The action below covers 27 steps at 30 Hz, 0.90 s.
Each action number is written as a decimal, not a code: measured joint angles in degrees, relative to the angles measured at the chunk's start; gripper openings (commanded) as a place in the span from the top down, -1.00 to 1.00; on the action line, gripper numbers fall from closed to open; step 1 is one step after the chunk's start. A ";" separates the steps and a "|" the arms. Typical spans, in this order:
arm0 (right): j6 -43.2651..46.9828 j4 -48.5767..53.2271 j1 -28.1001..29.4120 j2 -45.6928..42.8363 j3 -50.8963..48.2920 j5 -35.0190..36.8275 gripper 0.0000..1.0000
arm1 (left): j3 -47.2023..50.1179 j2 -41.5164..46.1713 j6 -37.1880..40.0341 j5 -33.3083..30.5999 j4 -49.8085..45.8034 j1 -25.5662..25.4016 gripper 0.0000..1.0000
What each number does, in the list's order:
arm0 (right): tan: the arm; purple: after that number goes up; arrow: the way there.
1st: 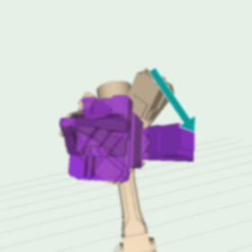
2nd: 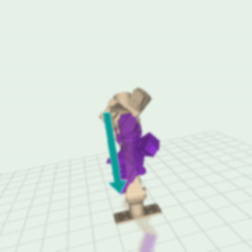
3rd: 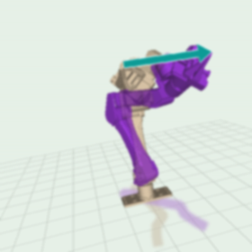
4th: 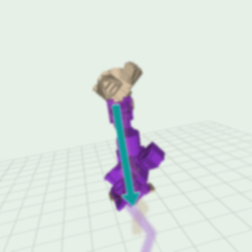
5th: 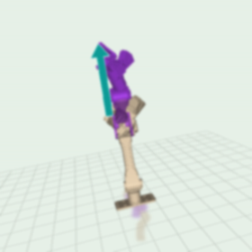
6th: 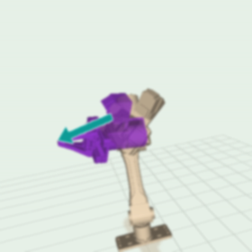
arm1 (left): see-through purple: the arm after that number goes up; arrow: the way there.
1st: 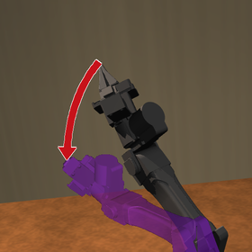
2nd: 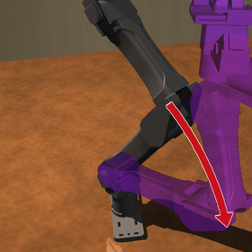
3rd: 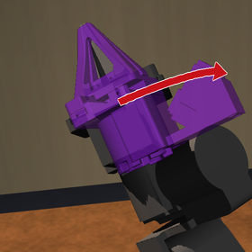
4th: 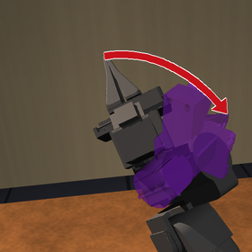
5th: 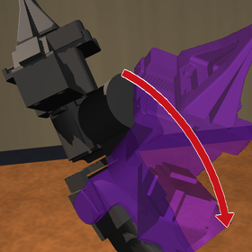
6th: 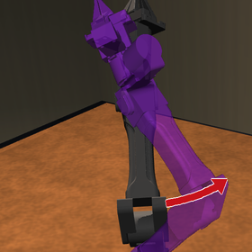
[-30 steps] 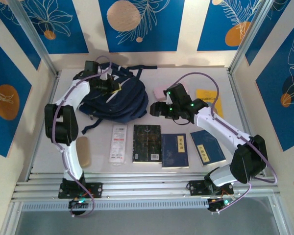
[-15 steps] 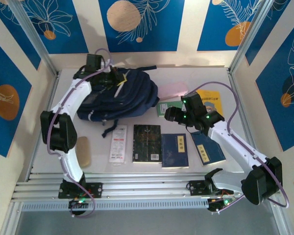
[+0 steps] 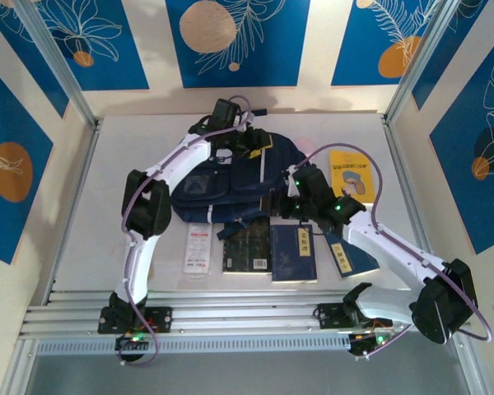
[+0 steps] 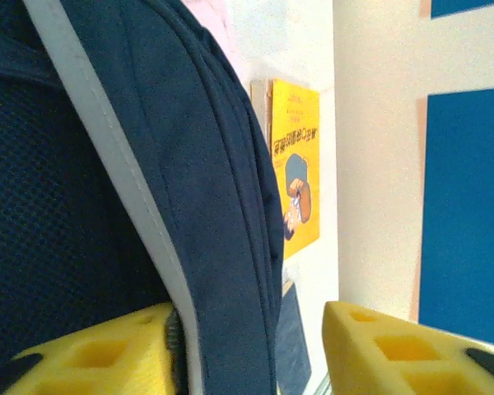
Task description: Pack books, pencil case, and school supplies into a backpack
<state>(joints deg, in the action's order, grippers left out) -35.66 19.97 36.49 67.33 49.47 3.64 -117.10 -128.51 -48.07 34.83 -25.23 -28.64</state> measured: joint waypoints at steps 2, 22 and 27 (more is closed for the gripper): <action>1.38 -1.60 2.16 0.15 -1.57 -0.02 -0.20 | -0.59 0.48 1.29 -0.63 -0.98 0.07 -0.44; 20.57 4.81 10.40 29.16 13.20 5.79 0.19 | 36.44 38.01 10.67 -14.60 -9.01 13.33 -0.51; 22.47 5.35 11.34 32.96 15.32 9.16 0.20 | 40.17 37.94 11.87 -14.53 -6.93 13.99 -0.51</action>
<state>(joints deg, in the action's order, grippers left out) -13.19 25.32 47.83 100.29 64.79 12.80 -76.93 -90.56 -36.21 20.29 -32.16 -14.66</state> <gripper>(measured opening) 0.403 0.752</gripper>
